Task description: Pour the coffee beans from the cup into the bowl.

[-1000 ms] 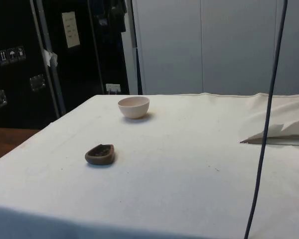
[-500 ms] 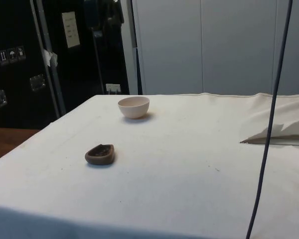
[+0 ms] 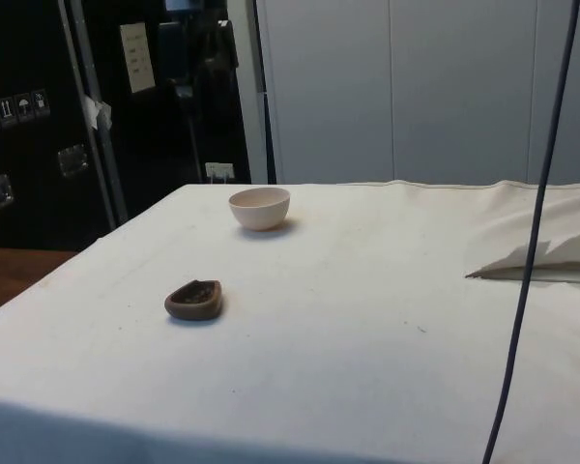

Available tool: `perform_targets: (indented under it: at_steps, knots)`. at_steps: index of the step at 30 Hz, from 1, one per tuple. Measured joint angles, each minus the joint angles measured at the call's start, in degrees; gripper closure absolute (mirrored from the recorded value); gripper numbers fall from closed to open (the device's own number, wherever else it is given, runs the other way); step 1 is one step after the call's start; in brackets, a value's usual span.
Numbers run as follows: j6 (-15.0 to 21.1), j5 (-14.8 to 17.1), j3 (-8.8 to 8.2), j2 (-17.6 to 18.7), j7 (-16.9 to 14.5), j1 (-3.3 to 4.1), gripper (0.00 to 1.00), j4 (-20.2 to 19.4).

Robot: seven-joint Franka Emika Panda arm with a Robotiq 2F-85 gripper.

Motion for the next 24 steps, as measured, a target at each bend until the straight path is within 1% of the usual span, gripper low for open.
perform_targets:
  at_steps: [3, 4, 6, 8, 14, 19, 20, 21, 22, 24]
  knots:
    - [1.09, -0.46, 0.8, 0.06, 0.97, 0.0, 0.0, -0.46]
    - [1.26, -0.92, 1.32, 0.23, 1.72, 0.0, 0.0, -0.46]
    - [1.26, -0.92, 1.32, 0.23, 1.72, 0.0, 0.0, -0.46]
    - [1.43, -1.38, 2.12, 0.4, 2.75, 0.0, 0.0, -0.4]
    - [1.83, -2.69, 3.84, 1.26, 5.21, 0.0, 0.0, 0.06]
    - [2.46, -3.32, 4.47, 1.6, 6.25, 0.0, 0.0, 0.06]
    - [2.92, -3.67, 4.93, 1.83, 6.99, 0.0, 0.0, 0.06]
    - [2.92, -3.67, 4.93, 1.83, 6.99, 0.0, 0.0, 0.06]
    - [3.44, -4.18, 5.33, 2.06, 7.85, 0.0, 0.0, 0.06]
    - [3.61, -4.41, 5.56, 2.18, 8.25, 0.0, 0.0, 0.06]
